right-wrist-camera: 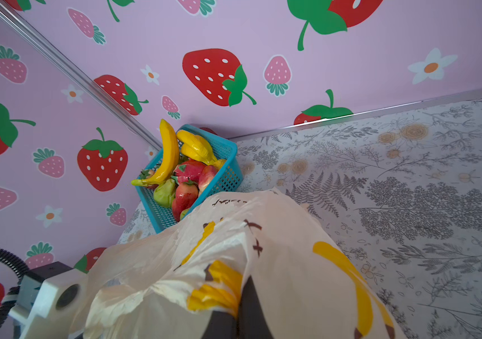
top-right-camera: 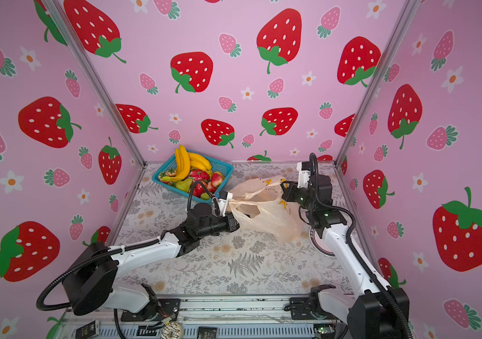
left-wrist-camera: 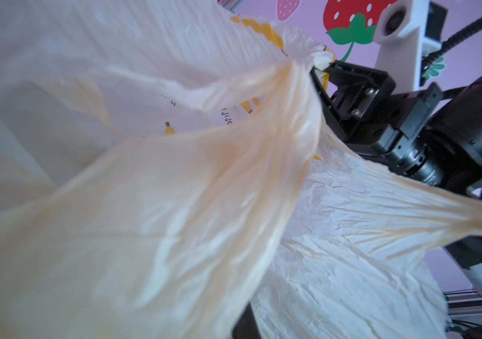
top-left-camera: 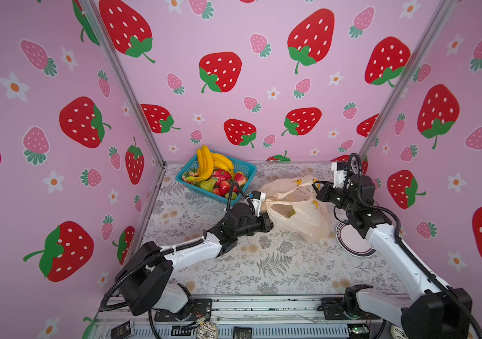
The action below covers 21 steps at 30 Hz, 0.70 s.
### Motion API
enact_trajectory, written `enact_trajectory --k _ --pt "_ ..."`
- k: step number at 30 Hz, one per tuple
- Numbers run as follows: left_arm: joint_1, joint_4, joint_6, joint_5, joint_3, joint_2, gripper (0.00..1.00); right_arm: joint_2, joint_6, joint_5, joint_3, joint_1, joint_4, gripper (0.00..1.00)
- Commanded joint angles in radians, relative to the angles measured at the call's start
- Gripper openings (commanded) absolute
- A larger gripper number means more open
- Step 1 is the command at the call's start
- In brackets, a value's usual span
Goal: Place the fake fruits into the plastic bag and tie a complex knot
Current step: 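Withdraw the left gripper from the bag back toward the basket, then grasp a red apple in the basket with the left gripper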
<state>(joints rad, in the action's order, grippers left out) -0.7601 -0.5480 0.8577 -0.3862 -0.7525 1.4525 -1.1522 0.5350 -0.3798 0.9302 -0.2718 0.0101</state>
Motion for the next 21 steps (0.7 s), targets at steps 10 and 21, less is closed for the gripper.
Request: enact_trajectory --k 10,21 --pt "0.143 0.423 -0.272 0.063 0.047 -0.272 0.62 -0.054 -0.036 -0.027 -0.008 0.003 0.011 0.00" --pt "0.528 0.652 -0.371 0.300 -0.126 -0.307 0.75 -0.066 -0.056 -0.063 -0.024 0.003 -0.067 0.00"
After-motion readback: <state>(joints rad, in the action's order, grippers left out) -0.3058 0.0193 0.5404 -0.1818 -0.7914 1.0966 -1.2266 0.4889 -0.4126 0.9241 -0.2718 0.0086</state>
